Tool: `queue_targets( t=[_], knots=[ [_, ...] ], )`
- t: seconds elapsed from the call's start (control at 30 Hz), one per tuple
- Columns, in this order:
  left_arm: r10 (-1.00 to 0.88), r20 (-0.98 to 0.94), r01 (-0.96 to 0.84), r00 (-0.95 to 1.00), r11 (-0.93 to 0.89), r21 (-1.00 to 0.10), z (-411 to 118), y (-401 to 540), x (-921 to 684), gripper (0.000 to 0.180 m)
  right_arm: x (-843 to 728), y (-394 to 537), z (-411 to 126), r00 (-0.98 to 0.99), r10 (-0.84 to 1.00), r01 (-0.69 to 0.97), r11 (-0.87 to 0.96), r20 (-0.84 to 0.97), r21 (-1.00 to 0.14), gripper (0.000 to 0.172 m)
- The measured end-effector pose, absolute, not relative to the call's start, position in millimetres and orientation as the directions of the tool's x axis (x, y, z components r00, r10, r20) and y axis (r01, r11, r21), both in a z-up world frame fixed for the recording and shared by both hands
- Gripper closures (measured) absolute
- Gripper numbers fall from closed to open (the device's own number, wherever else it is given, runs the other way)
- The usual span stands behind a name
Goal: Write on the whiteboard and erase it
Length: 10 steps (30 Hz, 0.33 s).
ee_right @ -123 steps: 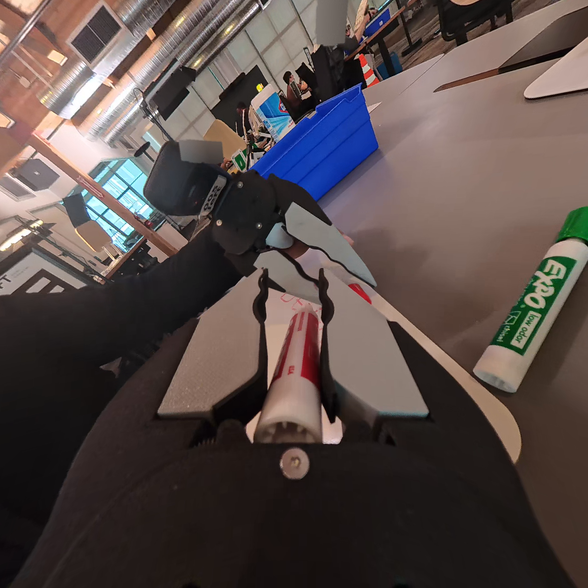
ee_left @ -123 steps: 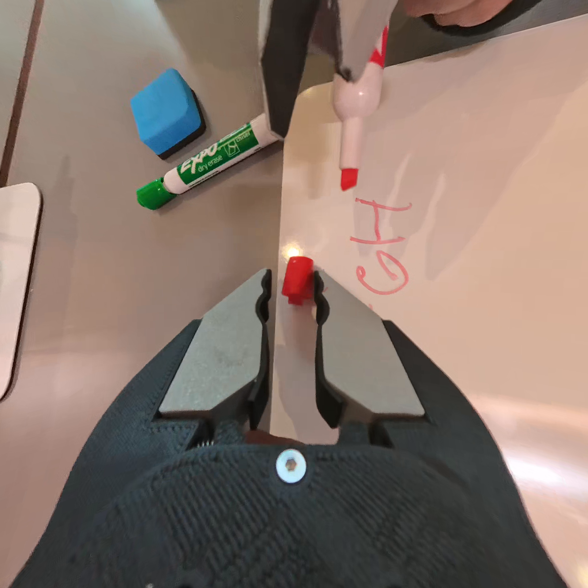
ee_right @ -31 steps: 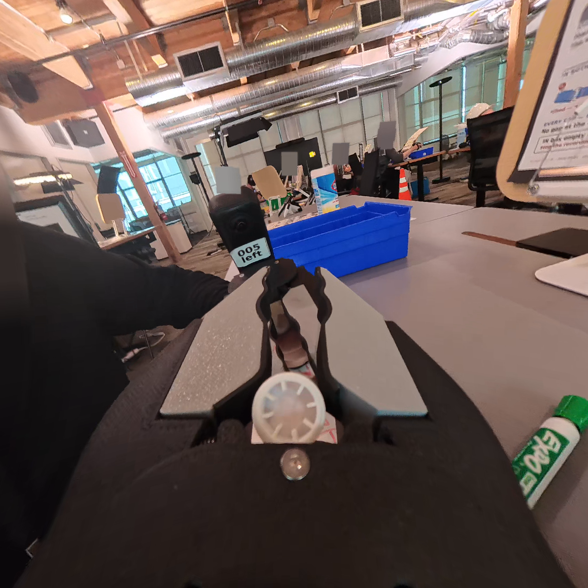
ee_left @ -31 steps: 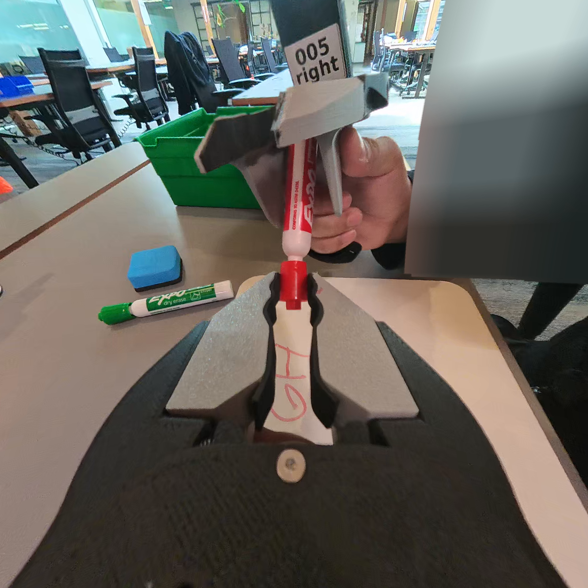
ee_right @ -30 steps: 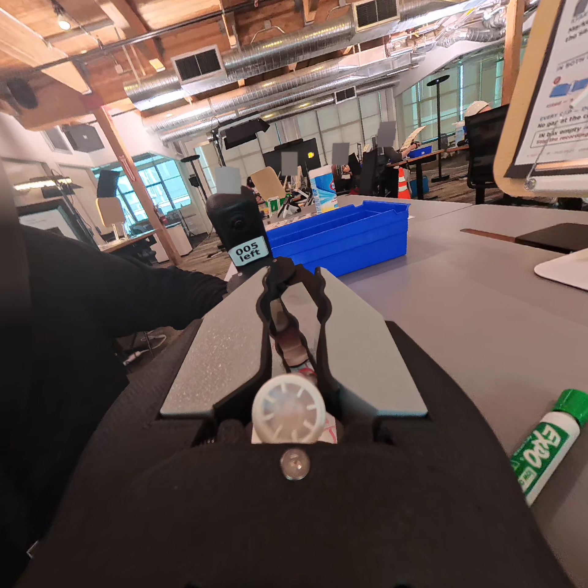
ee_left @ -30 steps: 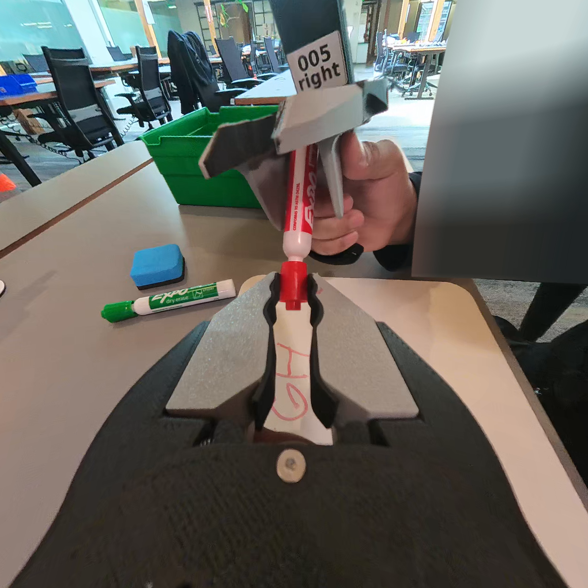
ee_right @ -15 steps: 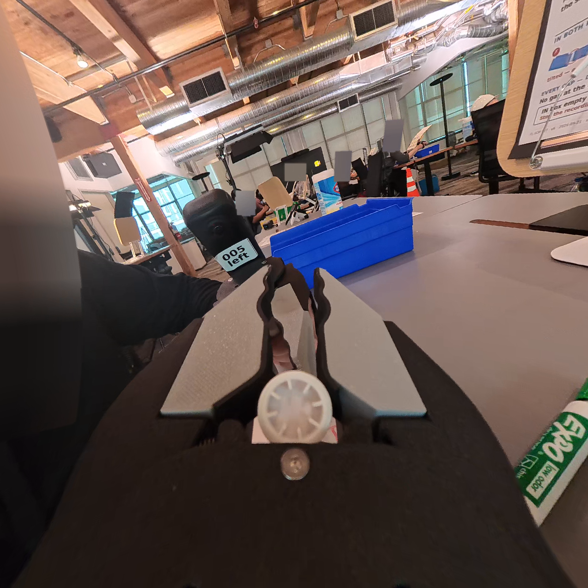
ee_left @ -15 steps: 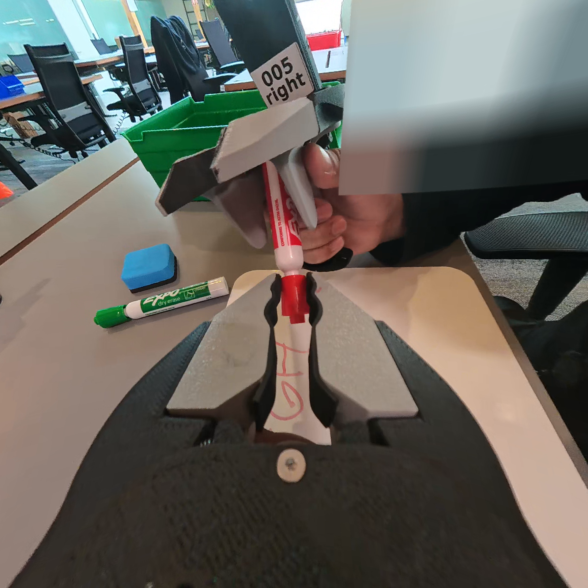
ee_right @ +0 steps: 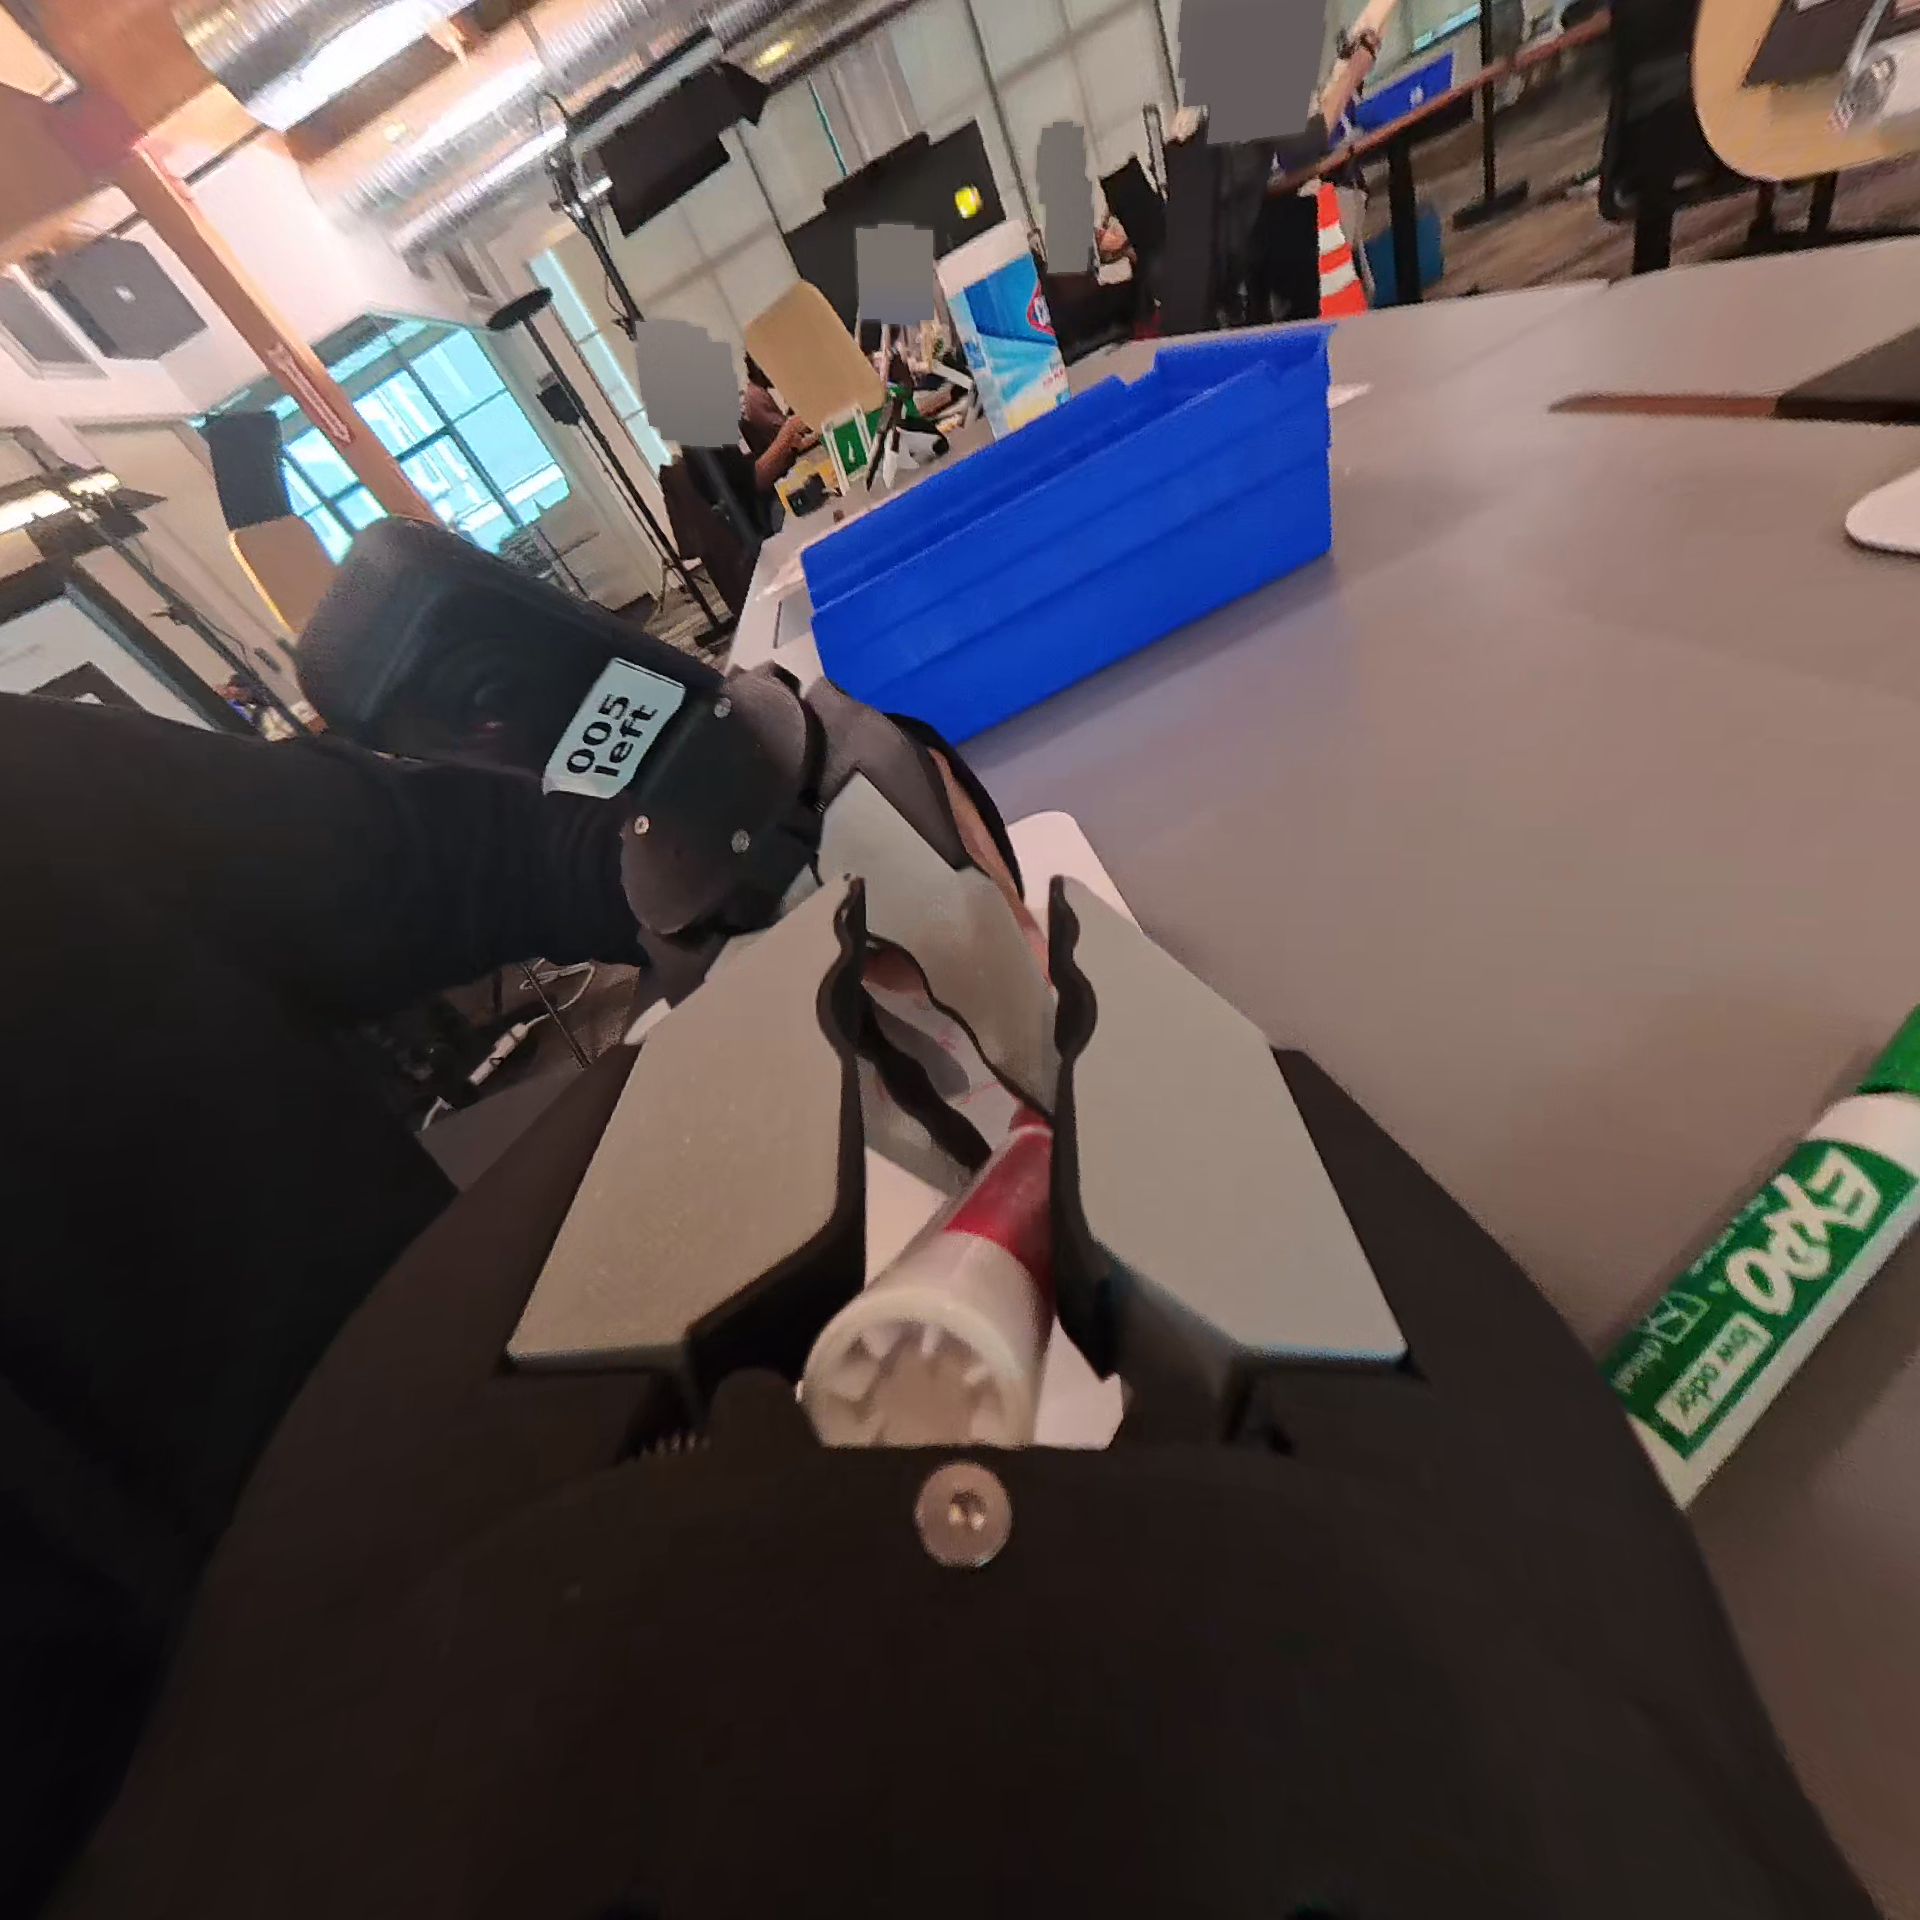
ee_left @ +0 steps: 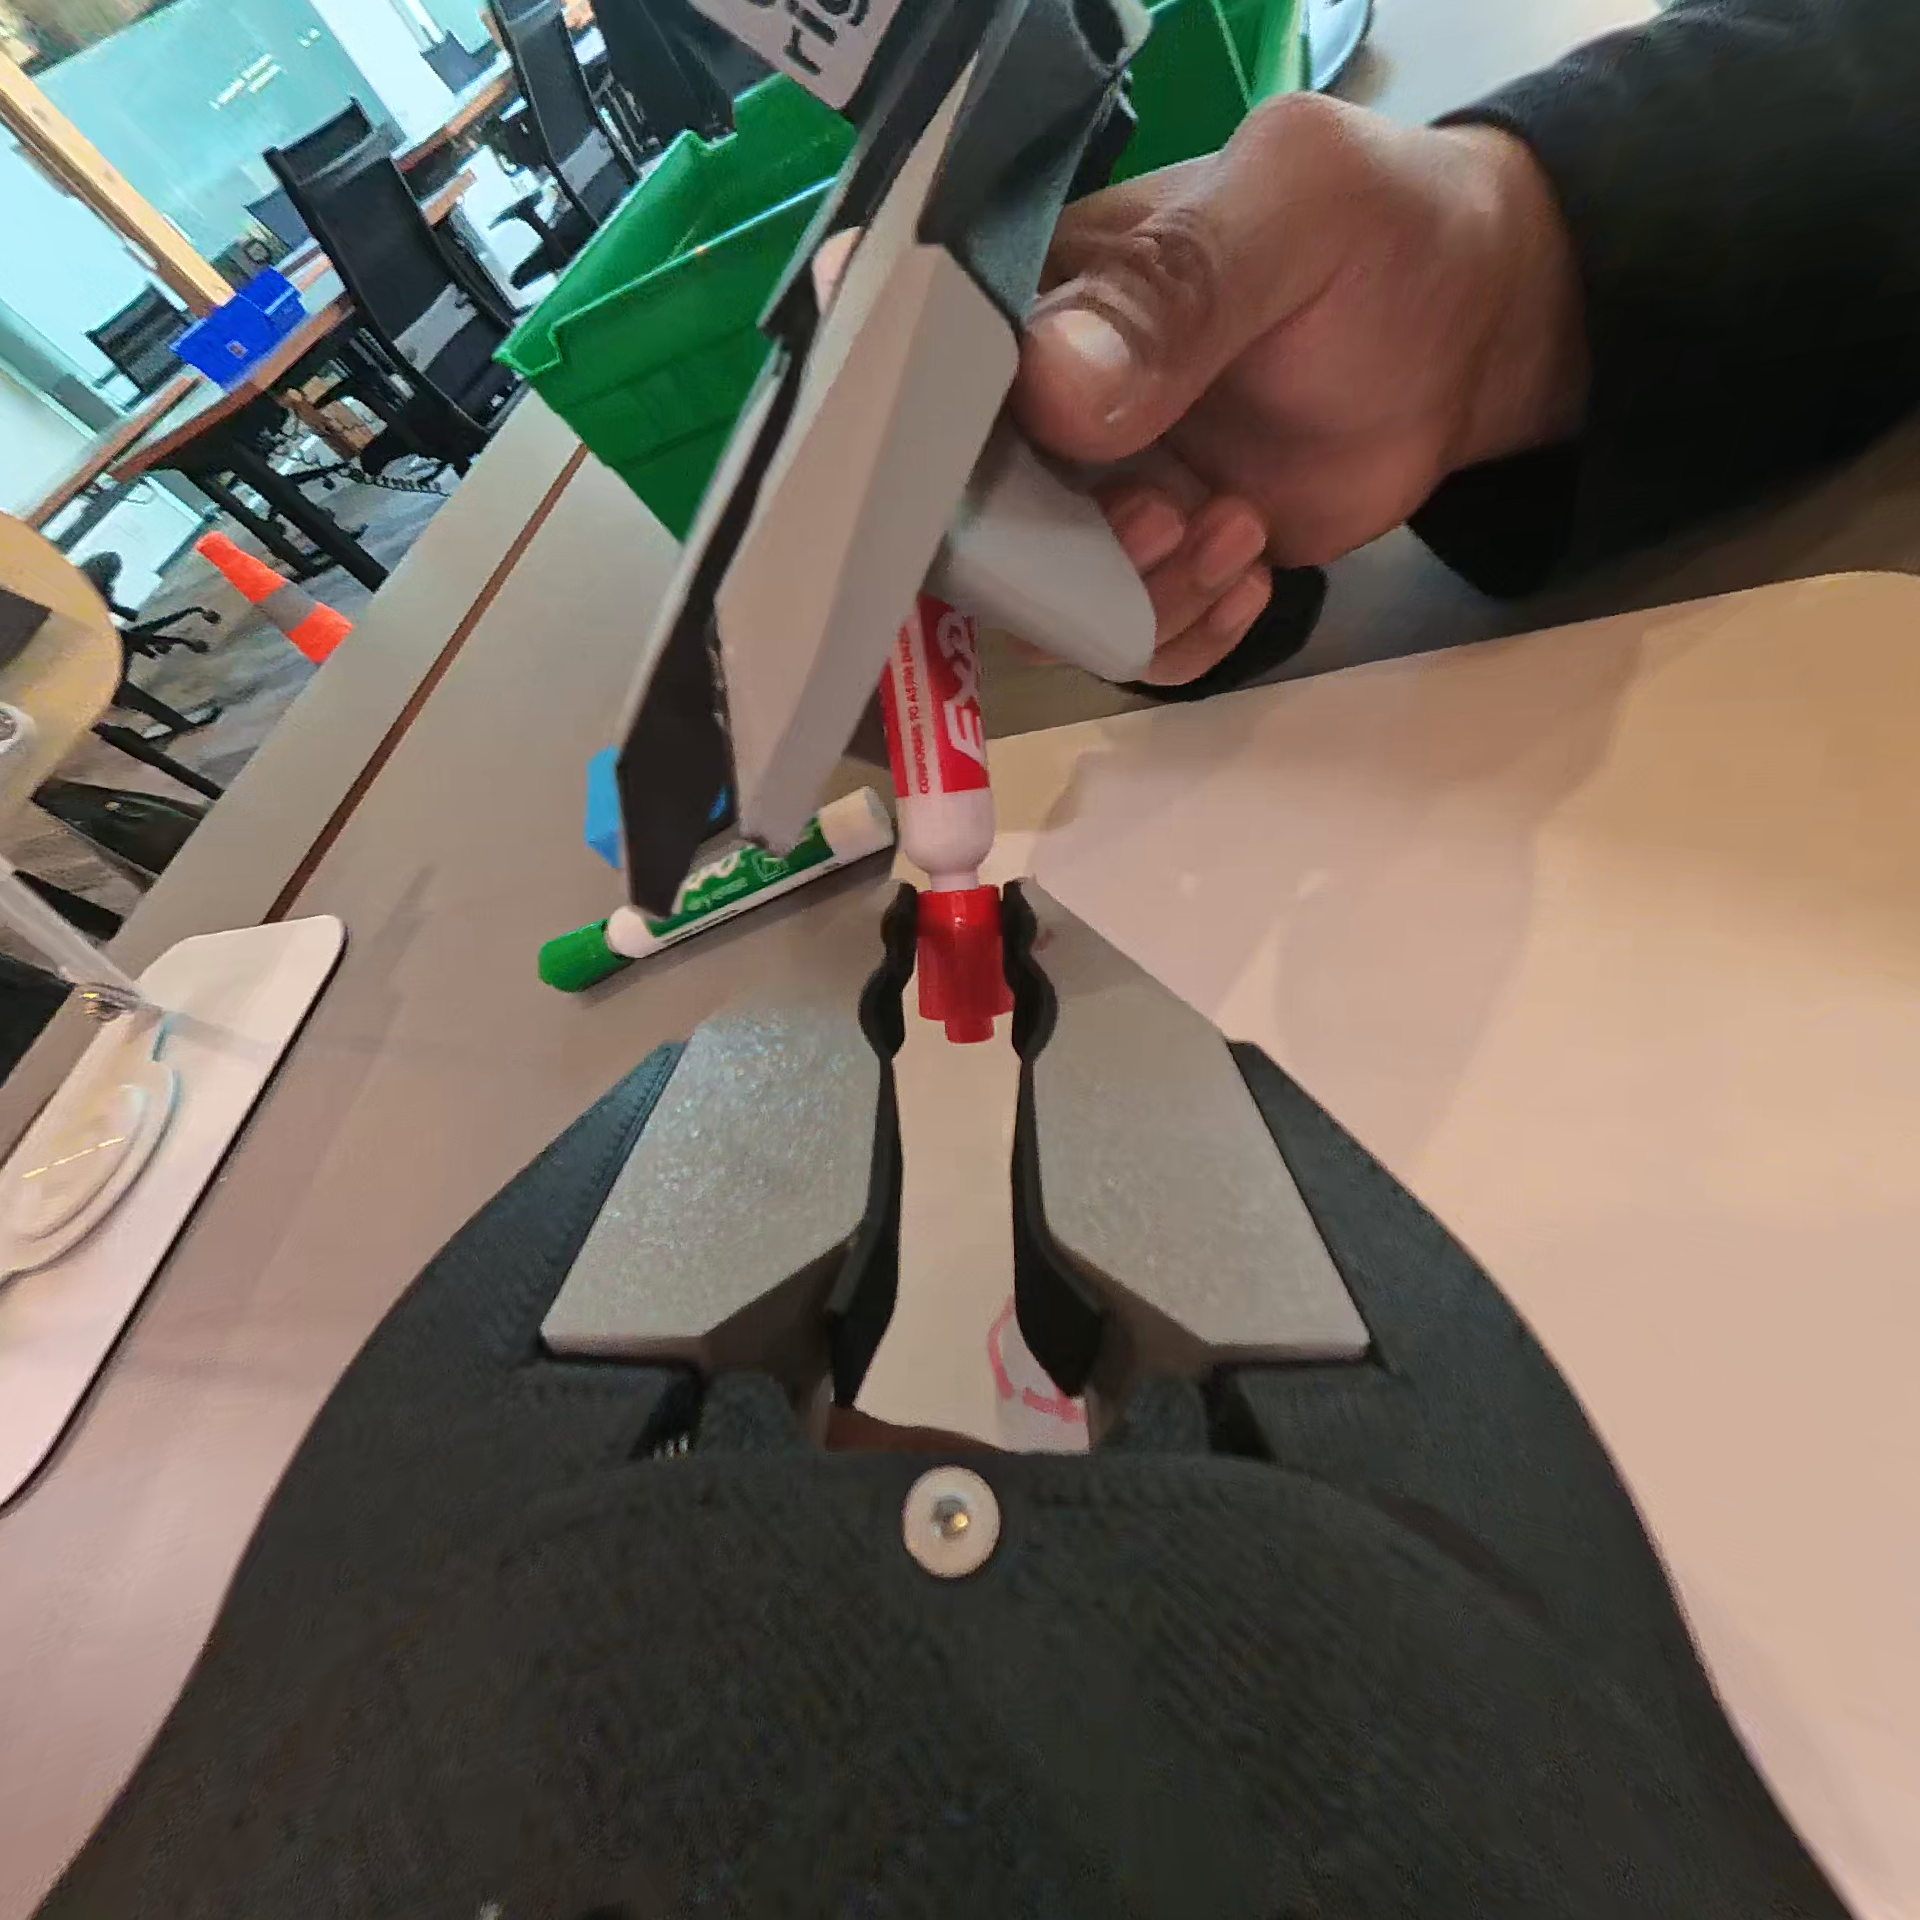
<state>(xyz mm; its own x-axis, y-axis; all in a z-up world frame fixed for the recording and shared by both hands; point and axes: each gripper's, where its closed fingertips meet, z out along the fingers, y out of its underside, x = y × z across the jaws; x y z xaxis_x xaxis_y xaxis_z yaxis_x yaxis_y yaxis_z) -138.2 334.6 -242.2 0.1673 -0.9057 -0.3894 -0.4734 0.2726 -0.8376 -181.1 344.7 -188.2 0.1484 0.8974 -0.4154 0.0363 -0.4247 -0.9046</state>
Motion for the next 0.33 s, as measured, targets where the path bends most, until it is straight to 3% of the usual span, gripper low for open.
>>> queue_targets(
  t=[0.33],
  knots=[
    [-0.864, -0.477, -0.5, 0.161, 0.345, -0.794, -244.2, 339.9, -142.1, 0.166, -177.3, 340.8, -209.3, 0.135, 0.863, 0.164, -0.504, -0.487, -0.848, 0.132]
  ],
)
